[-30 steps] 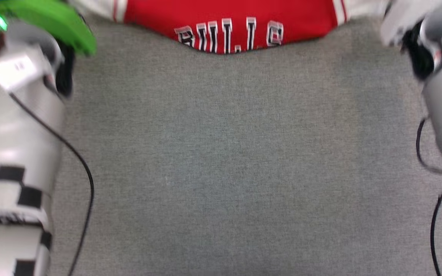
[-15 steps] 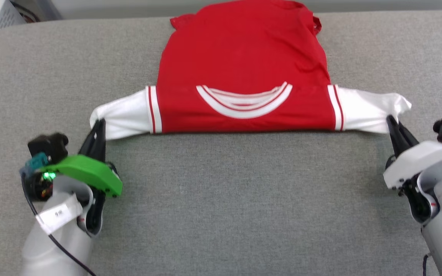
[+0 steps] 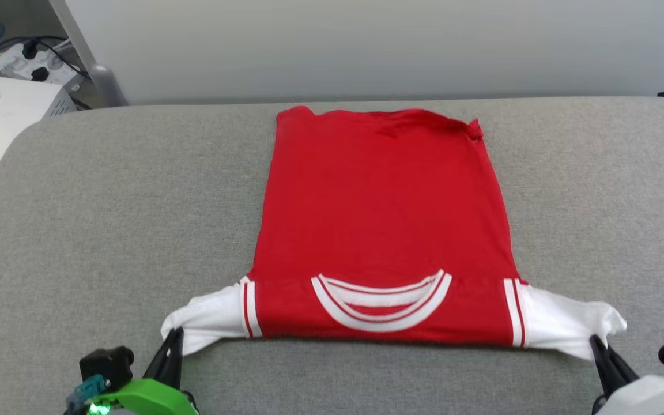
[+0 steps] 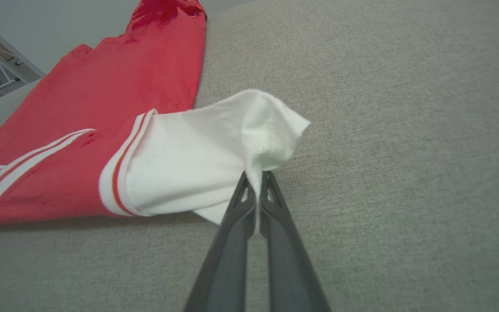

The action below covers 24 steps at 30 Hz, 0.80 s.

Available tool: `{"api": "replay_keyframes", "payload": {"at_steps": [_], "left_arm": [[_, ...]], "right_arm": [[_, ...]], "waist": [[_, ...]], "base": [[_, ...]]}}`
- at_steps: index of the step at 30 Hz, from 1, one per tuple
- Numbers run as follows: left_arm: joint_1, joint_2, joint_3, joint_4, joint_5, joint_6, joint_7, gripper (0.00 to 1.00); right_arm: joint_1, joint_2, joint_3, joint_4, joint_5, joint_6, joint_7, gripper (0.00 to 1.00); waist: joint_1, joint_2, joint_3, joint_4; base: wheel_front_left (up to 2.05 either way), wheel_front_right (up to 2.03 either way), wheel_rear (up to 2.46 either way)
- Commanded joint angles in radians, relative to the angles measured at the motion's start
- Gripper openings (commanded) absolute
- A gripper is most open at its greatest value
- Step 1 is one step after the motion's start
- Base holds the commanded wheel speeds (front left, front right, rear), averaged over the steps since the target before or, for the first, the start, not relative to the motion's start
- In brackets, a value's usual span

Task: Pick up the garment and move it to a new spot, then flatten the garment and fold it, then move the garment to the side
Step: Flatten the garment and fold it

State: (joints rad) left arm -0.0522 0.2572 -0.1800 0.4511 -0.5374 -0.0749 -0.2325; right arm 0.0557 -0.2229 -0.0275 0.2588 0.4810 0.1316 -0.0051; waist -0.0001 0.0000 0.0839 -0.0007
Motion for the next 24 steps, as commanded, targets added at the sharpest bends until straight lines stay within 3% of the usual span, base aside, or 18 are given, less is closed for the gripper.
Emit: {"api": "replay_keyframes", "payload": {"at_steps": [1, 7, 9, 10, 11, 18, 24], "left_arm": [[0.04, 0.008, 0.001, -0.021, 0.004, 0.017, 0.007, 0.0], [0.142, 0.018, -0.009, -0.091, 0.023, 0.066, 0.022, 0.0], [0.156, 0.013, -0.013, -0.108, 0.023, 0.072, 0.022, 0.0], [0.158, 0.01, -0.015, -0.116, 0.024, 0.074, 0.021, 0.0], [0.159, 0.007, -0.02, -0.127, 0.027, 0.075, 0.019, 0.0], [0.141, -0.004, -0.035, -0.179, 0.039, 0.079, 0.008, 0.0], [0.099, -0.018, -0.045, -0.236, 0.057, 0.094, -0.001, 0.0]], "right_arm": [[0.047, 0.015, -0.023, -0.04, -0.033, -0.001, 0.019, 0.0], [0.197, 0.114, -0.102, -0.144, -0.162, -0.001, 0.119, 0.02], [0.214, 0.137, -0.108, -0.156, -0.168, -0.001, 0.14, 0.35], [0.219, 0.144, -0.108, -0.156, -0.163, -0.001, 0.154, 0.46], [0.22, 0.15, -0.107, -0.162, -0.161, -0.001, 0.157, 1.0], [0.16, 0.161, -0.151, -0.211, -0.158, -0.001, 0.08, 1.0], [-0.054, 0.166, -0.218, -0.135, -0.177, -0.001, 0.055, 1.0]], "waist": [[0.0001, 0.0, -0.027, 0.001], [0.0001, 0.0, -0.036, 0.006], [0.0001, 0.0, -0.039, 0.008], [0.0001, 0.0, -0.04, 0.01], [0.0001, 0.0, -0.041, 0.012], [0.0001, 0.0, -0.035, 0.028], [0.0001, 0.0, 0.002, 0.052]], "base": [[0.0, 0.0, 0.0], [0.0, 0.0, 0.0], [0.0, 0.0, 0.0], [0.0, 0.0, 0.0], [0.0, 0.0, 0.0], [0.0, 0.0, 0.0], [0.0, 0.0, 0.0]]}}
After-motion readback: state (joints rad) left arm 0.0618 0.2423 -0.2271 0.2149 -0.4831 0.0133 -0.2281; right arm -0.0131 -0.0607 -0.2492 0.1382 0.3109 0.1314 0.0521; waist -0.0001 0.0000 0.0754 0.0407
